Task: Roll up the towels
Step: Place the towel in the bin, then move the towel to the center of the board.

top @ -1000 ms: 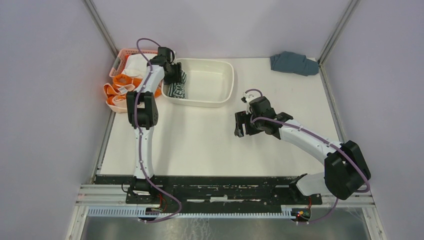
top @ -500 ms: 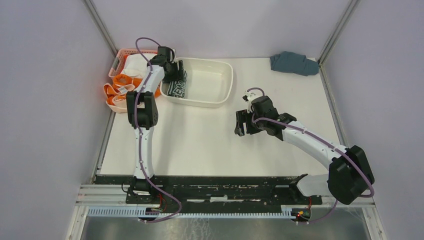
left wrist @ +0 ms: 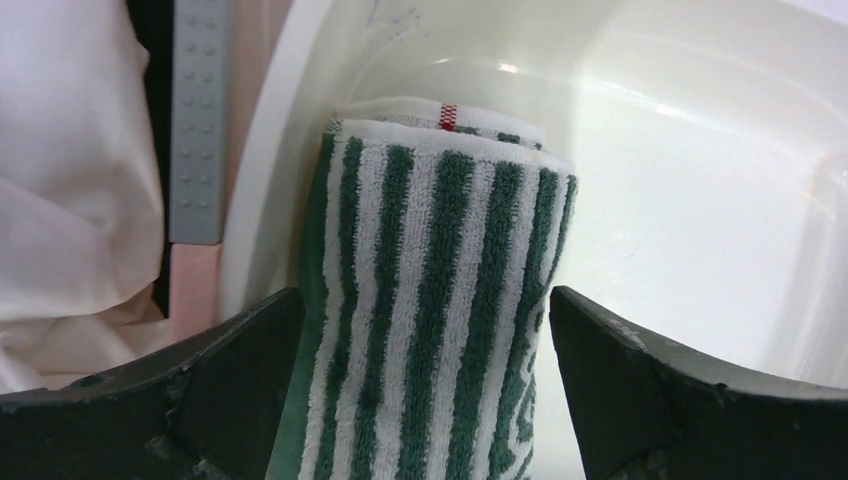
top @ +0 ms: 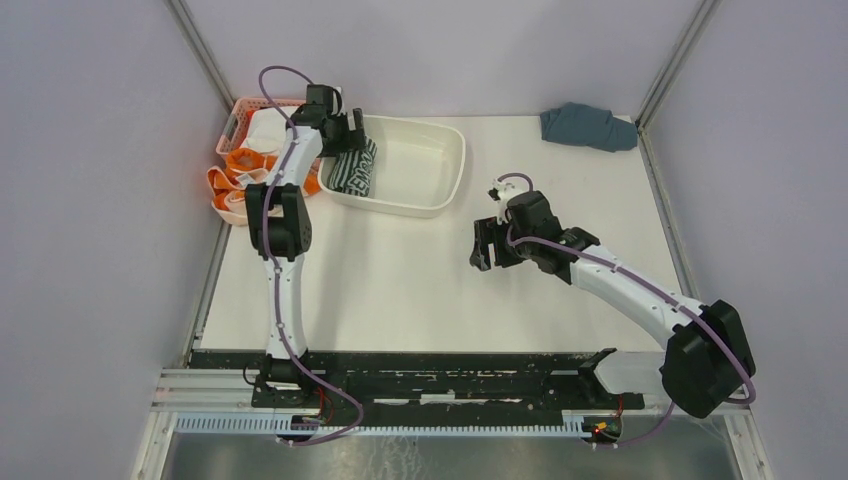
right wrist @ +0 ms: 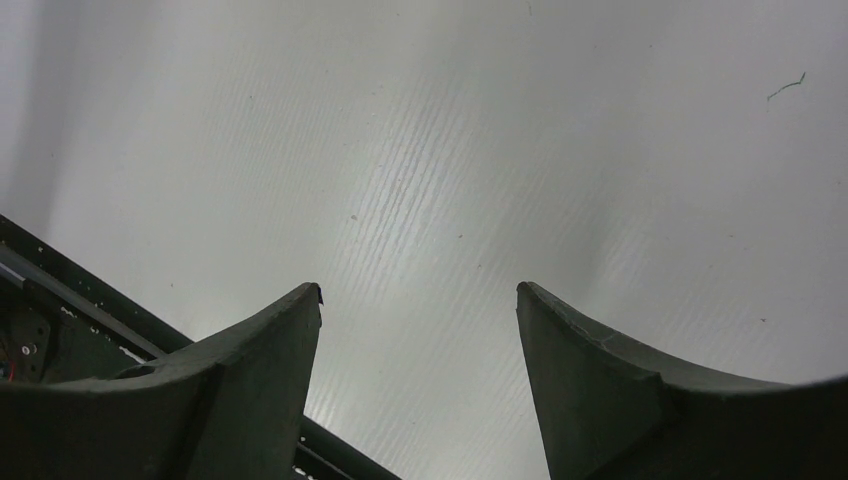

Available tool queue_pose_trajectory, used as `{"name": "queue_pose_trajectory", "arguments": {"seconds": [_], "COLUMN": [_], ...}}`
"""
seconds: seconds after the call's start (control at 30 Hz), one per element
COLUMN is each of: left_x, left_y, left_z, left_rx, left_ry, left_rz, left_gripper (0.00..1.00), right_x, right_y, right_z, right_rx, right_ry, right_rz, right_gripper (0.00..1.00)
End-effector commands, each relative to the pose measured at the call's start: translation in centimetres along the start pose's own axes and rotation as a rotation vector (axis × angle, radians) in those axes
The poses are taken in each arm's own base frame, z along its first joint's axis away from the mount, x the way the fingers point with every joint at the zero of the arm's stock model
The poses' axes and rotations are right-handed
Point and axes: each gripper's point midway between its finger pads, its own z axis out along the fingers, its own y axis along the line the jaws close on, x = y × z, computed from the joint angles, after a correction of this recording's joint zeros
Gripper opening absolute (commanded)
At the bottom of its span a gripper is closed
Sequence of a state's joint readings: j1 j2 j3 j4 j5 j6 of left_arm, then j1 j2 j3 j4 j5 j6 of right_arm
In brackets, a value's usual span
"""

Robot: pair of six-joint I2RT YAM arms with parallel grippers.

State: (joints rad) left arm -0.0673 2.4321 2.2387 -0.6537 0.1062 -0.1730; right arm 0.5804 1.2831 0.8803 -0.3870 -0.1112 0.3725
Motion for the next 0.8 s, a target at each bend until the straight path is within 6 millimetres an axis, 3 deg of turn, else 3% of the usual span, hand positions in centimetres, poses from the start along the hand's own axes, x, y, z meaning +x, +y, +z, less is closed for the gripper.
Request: {"name": "queue_pose_trajectory", "arguments": {"seconds": [0.0, 0.2, 0.3, 0.57, 0.67, 0.77], "left_x": [-6.4, -9.3, -8.4, -2.1, 0.7, 3.1], "left_y": [-1.6, -1.8, 0.7, 12.7, 17.1, 20.7], "left_z": [-6.2, -12.8, -15.2, -18.7, -18.9, -17.8], "left_rx": [0.032, 0.008, -0.081, -0.433, -0.548, -0.602], "left_ry": [-0.184, -0.296, -0.318, -0.326, -0.314, -0.285], "left_rz": [-0.03, -0.074, -0.159, -0.432, -0.512, -0.6], "left_gripper": [0.99, 0.99, 0.99, 0.99, 0.99, 0.99], "right_x": [-1.1, -1.3, -1.4, -0.3, 0.0, 0.4], "right_y": [0.0, -0.1, -0.5, -1.1, -1.3, -1.5], "right_z": [-1.0, -1.5, -1.8, -2.0, -2.1, -2.3], "right_rx": [0.004, 0.014, 0.03, 0.04, 0.047, 0.049], "right_ry": [-0.05, -0.07, -0.086, -0.095, -0.101, -0.101], "right_rz": [0.0, -0.011, -0.02, -0.034, -0.034, -0.031], "right_gripper": [0.8, 0.8, 0.8, 0.81, 0.81, 0.81]}}
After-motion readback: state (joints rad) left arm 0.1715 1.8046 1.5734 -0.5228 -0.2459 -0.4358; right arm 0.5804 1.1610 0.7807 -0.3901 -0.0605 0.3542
